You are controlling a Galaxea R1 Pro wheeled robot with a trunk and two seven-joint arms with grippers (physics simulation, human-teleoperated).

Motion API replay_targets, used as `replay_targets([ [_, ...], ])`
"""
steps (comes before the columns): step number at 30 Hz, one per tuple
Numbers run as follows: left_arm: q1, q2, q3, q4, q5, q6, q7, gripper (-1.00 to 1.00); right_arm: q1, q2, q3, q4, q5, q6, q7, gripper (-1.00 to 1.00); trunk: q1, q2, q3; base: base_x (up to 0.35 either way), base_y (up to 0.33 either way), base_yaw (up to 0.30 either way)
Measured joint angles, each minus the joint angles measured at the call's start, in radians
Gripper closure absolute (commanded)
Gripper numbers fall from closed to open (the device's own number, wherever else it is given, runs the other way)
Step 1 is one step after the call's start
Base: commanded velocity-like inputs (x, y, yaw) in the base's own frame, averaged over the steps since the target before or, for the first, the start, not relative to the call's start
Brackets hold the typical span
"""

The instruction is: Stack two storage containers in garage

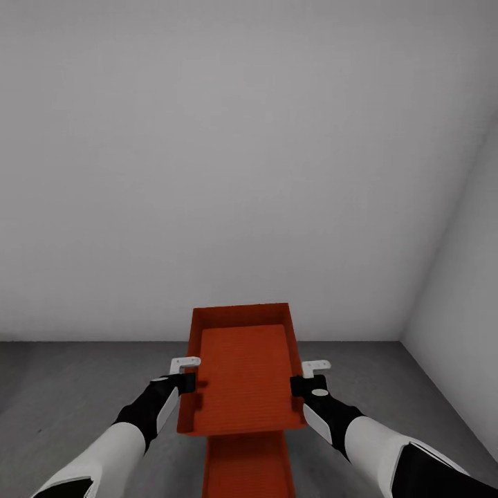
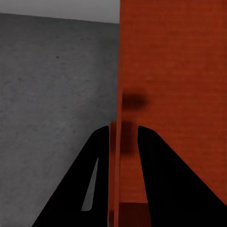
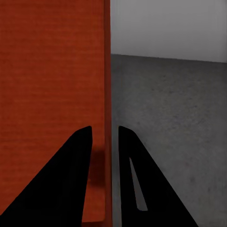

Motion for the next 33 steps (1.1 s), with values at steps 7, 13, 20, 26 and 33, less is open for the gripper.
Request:
replay_targets([
  [7, 0.0, -0.016, 0.096, -0.001, -0.1, 0.001, -0.024, 1.0, 0.0, 0.0, 0.046, 0.0, -0.046, 0.0, -0.004, 1.0, 0.008, -0.014, -0.006, 0.0, 0.0, 0.0],
  [13, 0.0, 0.032, -0.185, 0.001, 0.204, -0.001, 0.045, 1.0, 0.0, 0.003, -0.041, -0.001, 0.049, 0.004, -0.006, 1.0, 0.027, -0.049, -0.022, 0.0, 0.0, 0.0],
  [20, 0.0, 0.03, -0.183, 0.0, 0.201, 0.001, 0.046, 1.0, 0.0, 0.003, -0.039, -0.001, 0.048, 0.005, -0.006, 1.0, 0.035, -0.063, -0.028, 0.0, 0.0, 0.0],
  [26, 0.0, 0.03, -0.183, 0.0, 0.2, 0.001, 0.046, 1.0, 0.0, 0.003, -0.039, -0.001, 0.048, 0.005, -0.006, 1.0, 0.058, -0.105, -0.047, 0.0, 0.0, 0.0],
  [33, 0.0, 0.03, -0.184, -0.001, 0.199, 0.001, 0.046, 1.0, 0.0, 0.003, -0.033, -0.001, 0.041, 0.002, -0.006, 1.0, 0.085, -0.154, -0.073, 0.0, 0.0, 0.0],
])
